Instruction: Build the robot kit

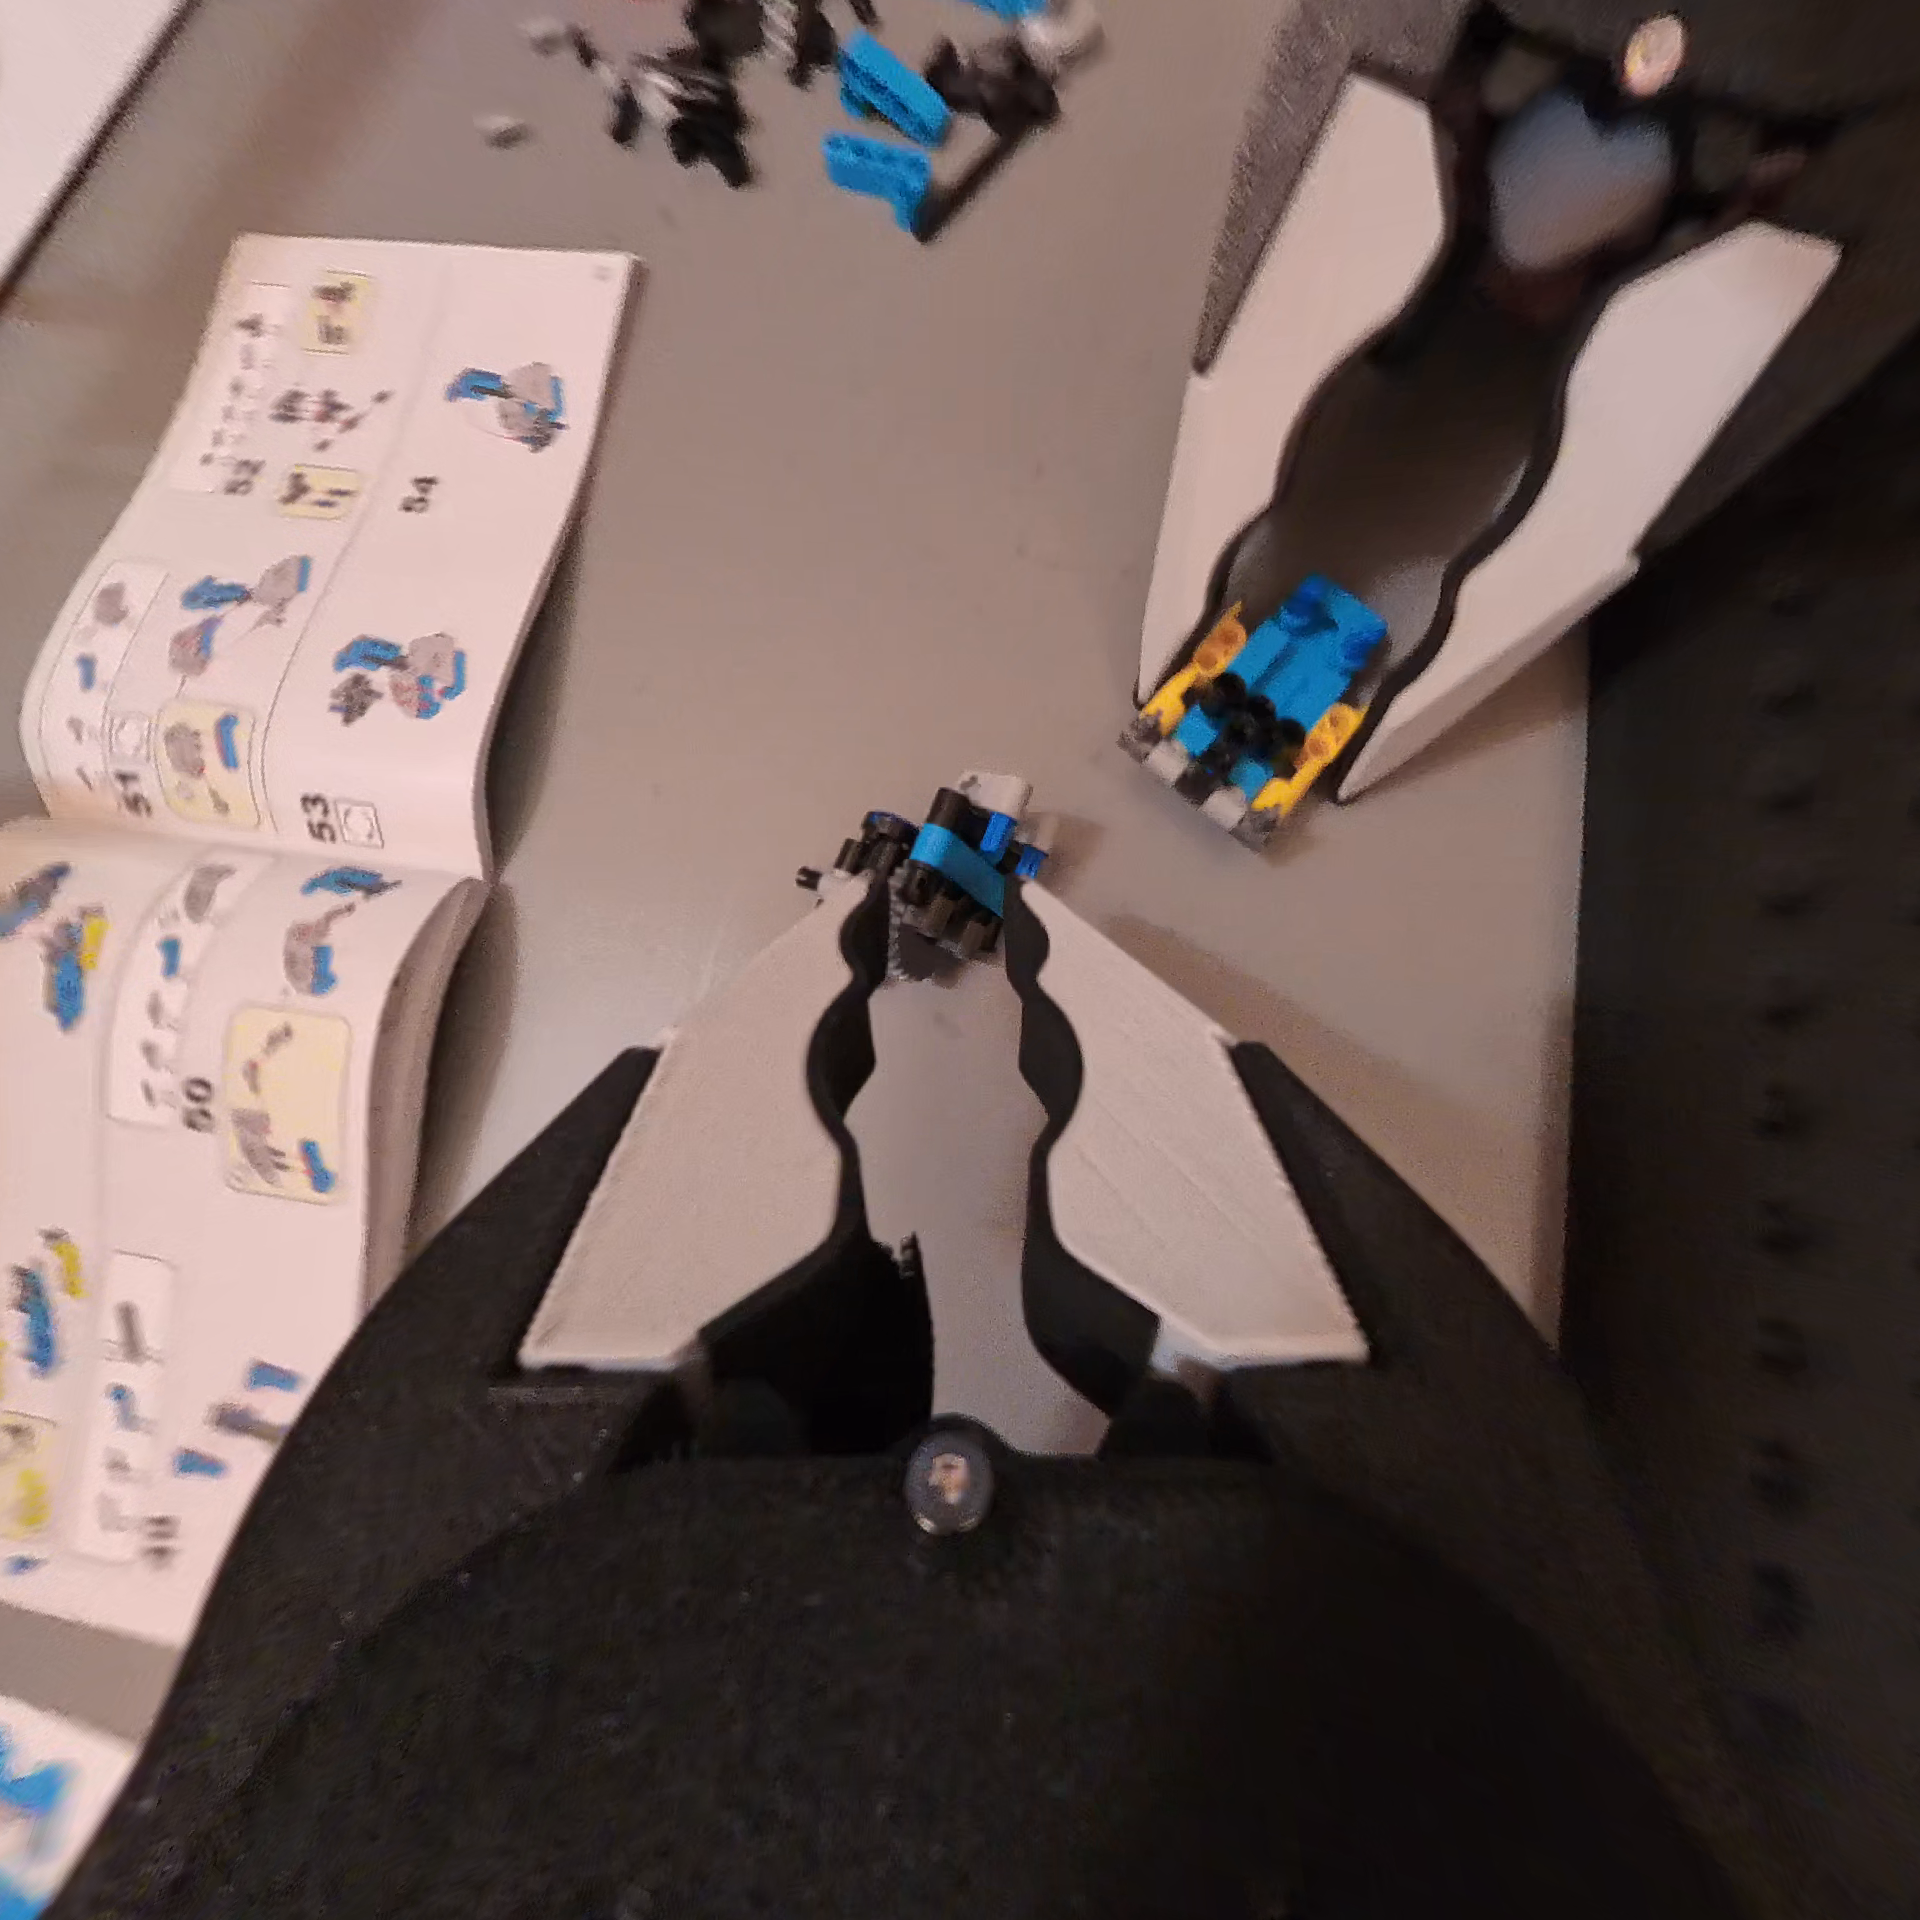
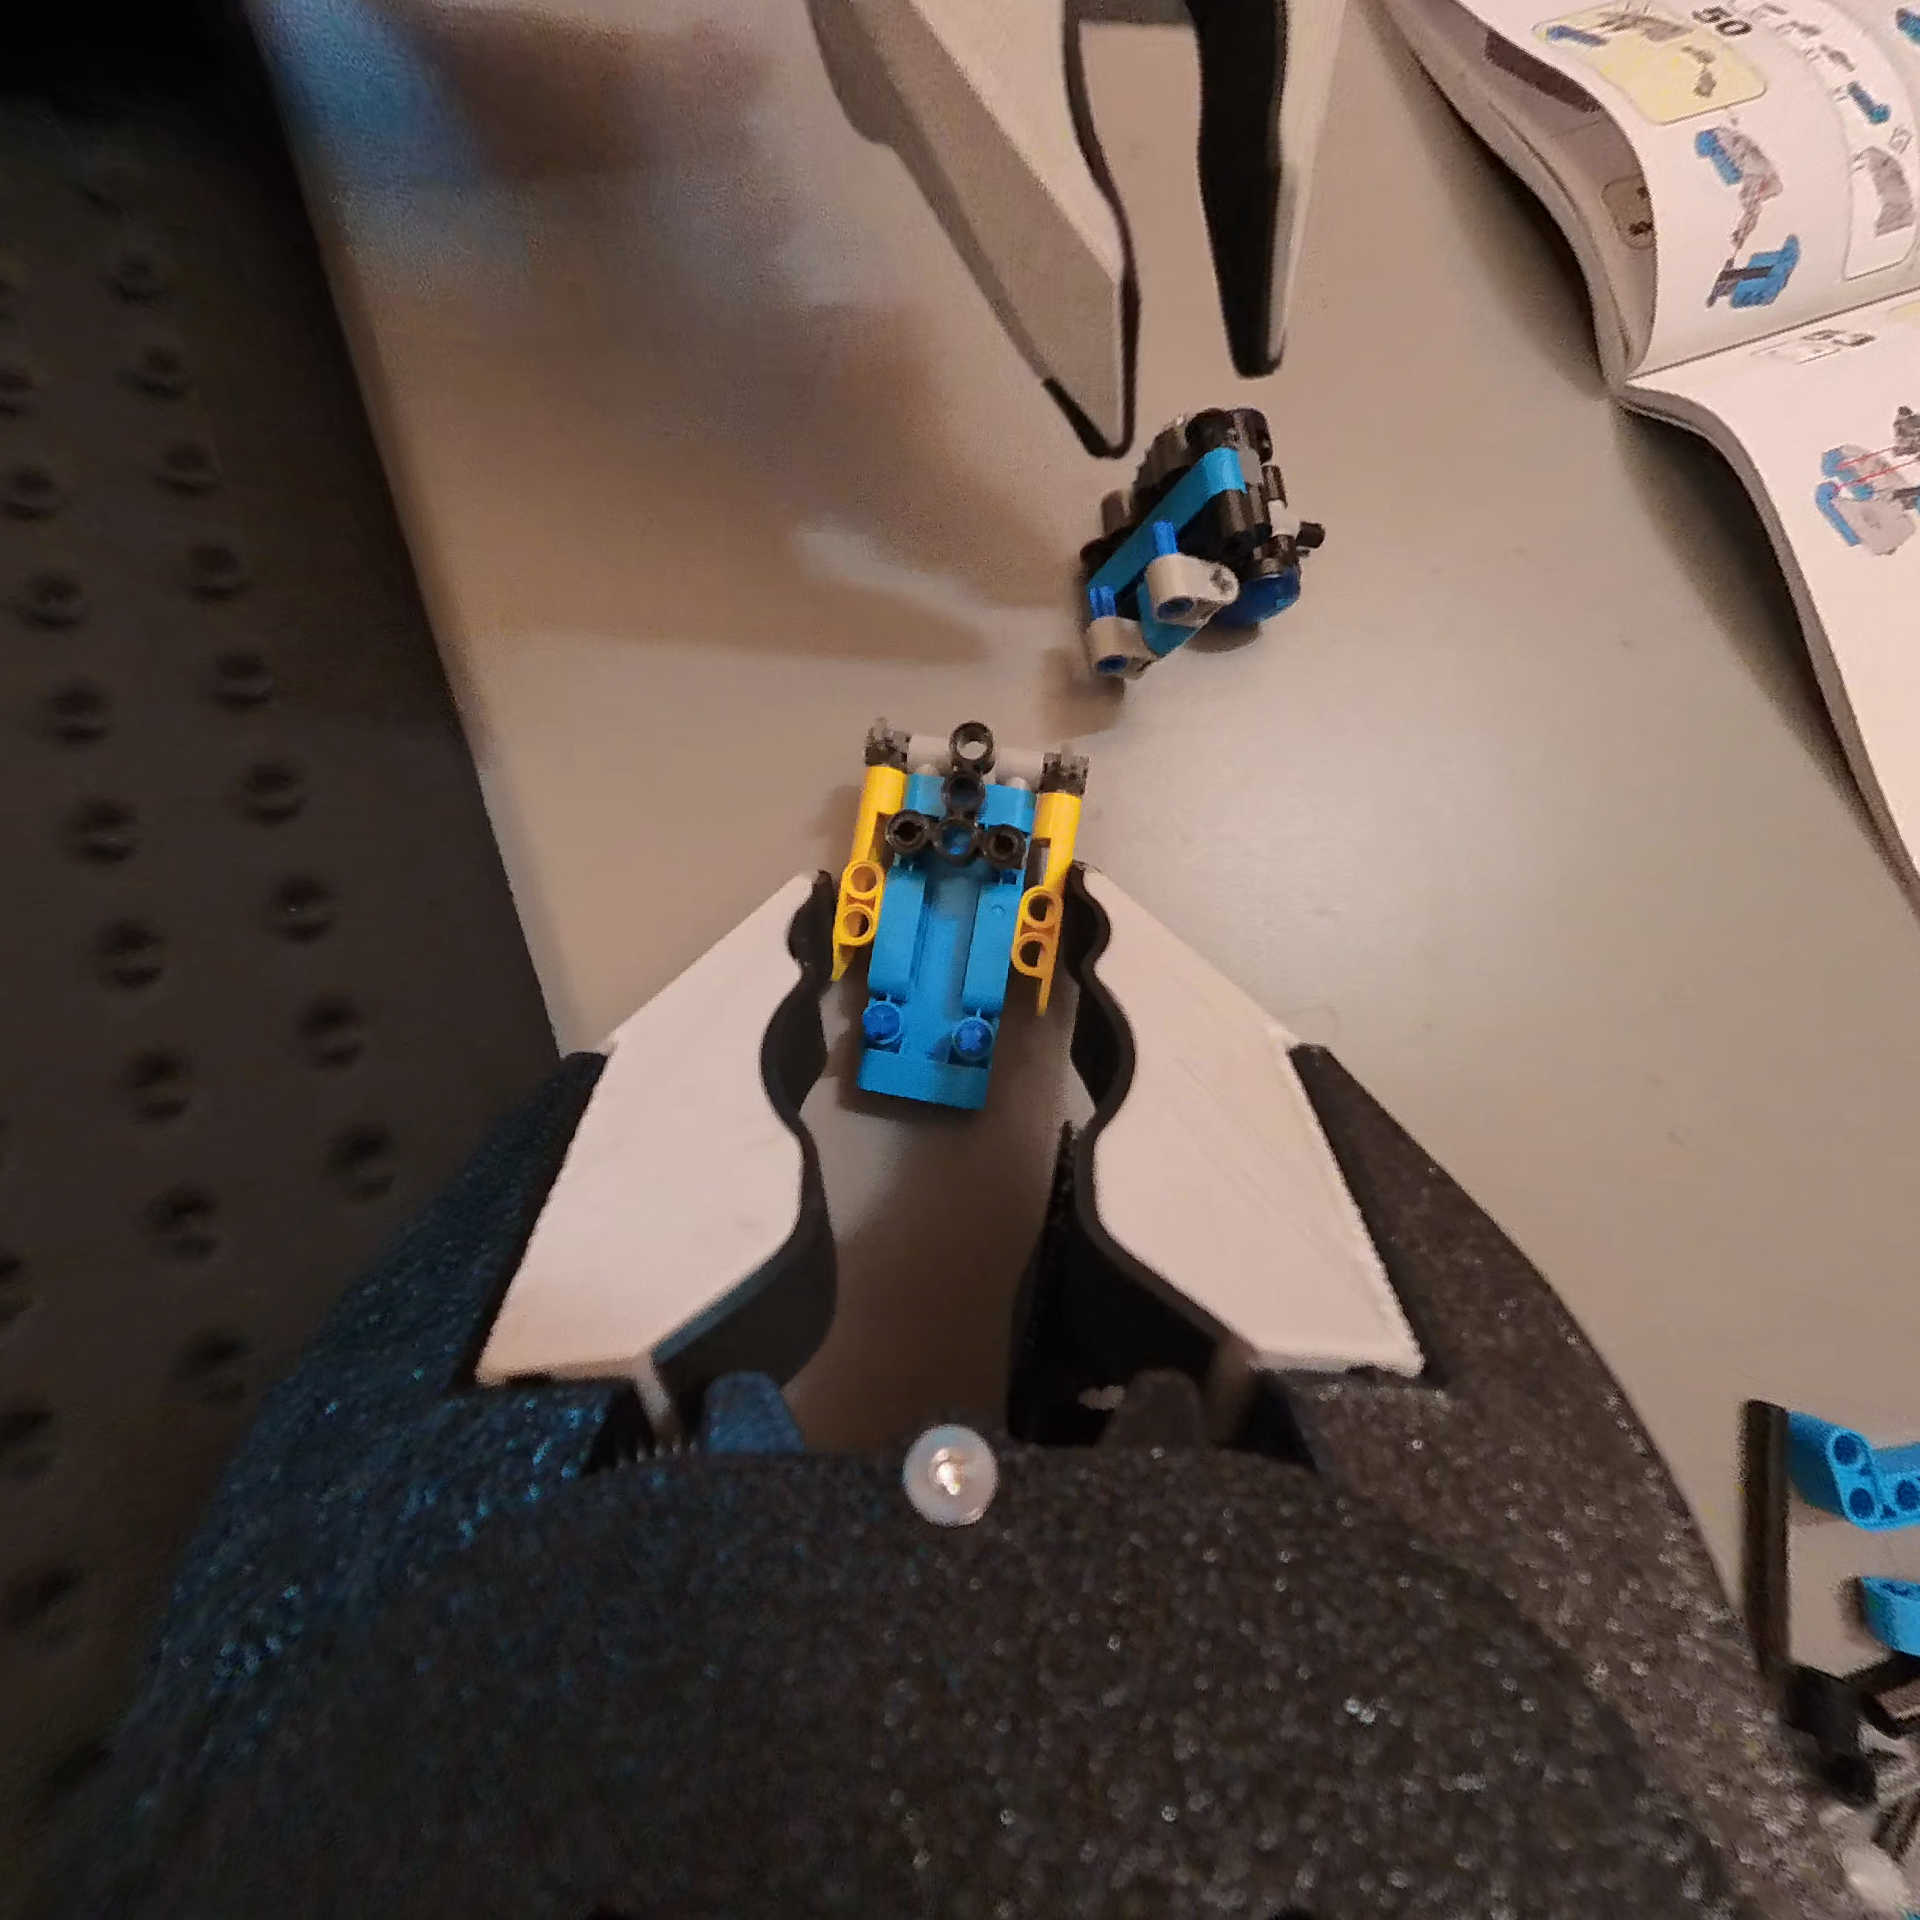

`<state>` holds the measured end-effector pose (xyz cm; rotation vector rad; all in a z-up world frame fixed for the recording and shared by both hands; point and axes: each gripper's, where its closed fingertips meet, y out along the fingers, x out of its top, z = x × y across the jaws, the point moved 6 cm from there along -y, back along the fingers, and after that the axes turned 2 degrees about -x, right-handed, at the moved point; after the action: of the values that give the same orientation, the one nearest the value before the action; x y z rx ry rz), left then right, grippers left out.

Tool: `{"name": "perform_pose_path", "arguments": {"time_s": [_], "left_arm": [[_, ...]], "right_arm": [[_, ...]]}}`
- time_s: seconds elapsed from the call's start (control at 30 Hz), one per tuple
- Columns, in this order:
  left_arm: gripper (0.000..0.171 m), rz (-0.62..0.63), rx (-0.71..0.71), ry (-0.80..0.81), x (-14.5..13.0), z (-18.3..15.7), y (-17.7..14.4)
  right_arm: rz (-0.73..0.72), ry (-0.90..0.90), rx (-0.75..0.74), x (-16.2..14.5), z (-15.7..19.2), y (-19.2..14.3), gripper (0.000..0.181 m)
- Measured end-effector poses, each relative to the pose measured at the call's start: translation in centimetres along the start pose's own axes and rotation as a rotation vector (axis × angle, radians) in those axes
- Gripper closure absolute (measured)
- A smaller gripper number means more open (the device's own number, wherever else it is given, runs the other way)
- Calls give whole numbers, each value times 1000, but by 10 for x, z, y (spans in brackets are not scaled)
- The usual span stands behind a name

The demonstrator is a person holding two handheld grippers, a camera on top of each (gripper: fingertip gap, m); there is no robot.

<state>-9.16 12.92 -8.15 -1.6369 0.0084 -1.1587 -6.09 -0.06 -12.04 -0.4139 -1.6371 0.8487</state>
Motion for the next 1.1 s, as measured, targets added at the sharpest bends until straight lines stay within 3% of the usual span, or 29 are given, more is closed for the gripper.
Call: {"name": "perform_pose_path", "arguments": {"time_s": [0.1, 0.27, 0.57, 0.73, 0.8, 0.9, 1.1], "left_arm": [[150, 213, -25, 130, 9, 3, 6], [158, 395, -119, 182, 18, 6, 15], [159, 434, -148, 150, 21, 7, 23], [161, 401, -73, 111, 19, 9, 21], [162, 338, -33, 45, 16, 11, 18], [164, 131, -10, -135, 16, 11, 7], [164, -551, 80, -623, 29, 11, -45]], "right_arm": [[-15, 51, 35, -2, -3, 0, 137], [-30, 53, 30, -3, -2, 0, 137], [-46, 116, 61, -9, -4, -9, 131], [-51, 106, 102, -11, 3, -14, 140], [-46, 96, 166, -10, 9, -14, 140], [-88, 101, 136, -2, 2, -20, 134], [-213, 109, 130, 48, -39, -27, 126]]}}
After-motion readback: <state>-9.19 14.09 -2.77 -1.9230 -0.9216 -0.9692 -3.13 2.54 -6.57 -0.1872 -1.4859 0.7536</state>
